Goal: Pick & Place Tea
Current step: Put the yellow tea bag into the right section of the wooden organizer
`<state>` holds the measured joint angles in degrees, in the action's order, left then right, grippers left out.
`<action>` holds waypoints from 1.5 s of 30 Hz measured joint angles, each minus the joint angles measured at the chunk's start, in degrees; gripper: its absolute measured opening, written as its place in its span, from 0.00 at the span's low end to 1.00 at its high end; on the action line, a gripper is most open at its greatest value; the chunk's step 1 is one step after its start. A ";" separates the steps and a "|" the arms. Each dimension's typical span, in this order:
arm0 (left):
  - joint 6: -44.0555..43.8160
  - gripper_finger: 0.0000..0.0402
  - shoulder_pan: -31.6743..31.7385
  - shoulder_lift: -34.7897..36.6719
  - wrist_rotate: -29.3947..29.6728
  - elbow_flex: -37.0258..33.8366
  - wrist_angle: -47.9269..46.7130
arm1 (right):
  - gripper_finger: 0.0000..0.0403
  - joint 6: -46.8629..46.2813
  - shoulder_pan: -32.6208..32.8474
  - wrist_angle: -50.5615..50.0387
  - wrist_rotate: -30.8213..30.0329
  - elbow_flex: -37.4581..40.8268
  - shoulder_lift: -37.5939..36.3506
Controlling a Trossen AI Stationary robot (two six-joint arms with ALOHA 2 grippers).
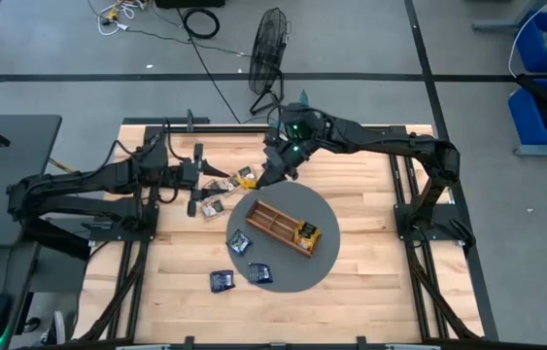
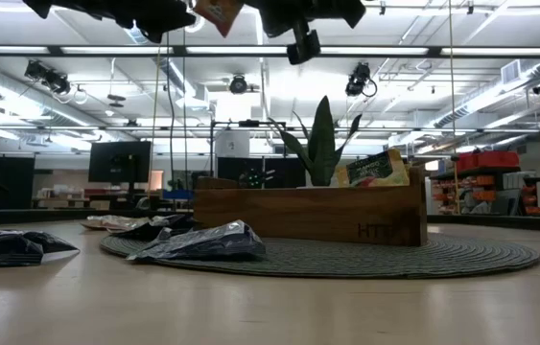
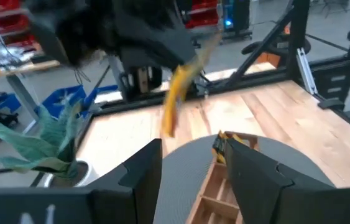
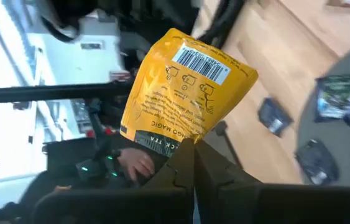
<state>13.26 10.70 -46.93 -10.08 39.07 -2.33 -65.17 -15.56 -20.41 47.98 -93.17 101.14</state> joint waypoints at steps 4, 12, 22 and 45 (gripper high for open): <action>-0.28 0.45 -0.09 -1.88 0.01 0.00 0.19 | 0.00 -2.11 0.62 1.12 -0.07 0.00 0.00; -3.06 0.45 -0.09 -3.31 0.01 0.00 0.46 | 0.00 -1.66 2.50 -2.02 -0.64 0.00 0.00; -3.78 0.44 -0.09 -3.31 -2.63 0.00 1.80 | 0.00 -1.44 2.08 -3.30 -4.05 0.00 0.00; -6.89 0.04 -0.05 -3.31 -2.67 -0.02 5.10 | 0.00 -1.57 2.15 -3.49 -4.68 0.00 0.00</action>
<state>6.36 10.65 -50.24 -12.75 39.05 2.77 -66.74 -13.41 -23.91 43.30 -93.17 101.14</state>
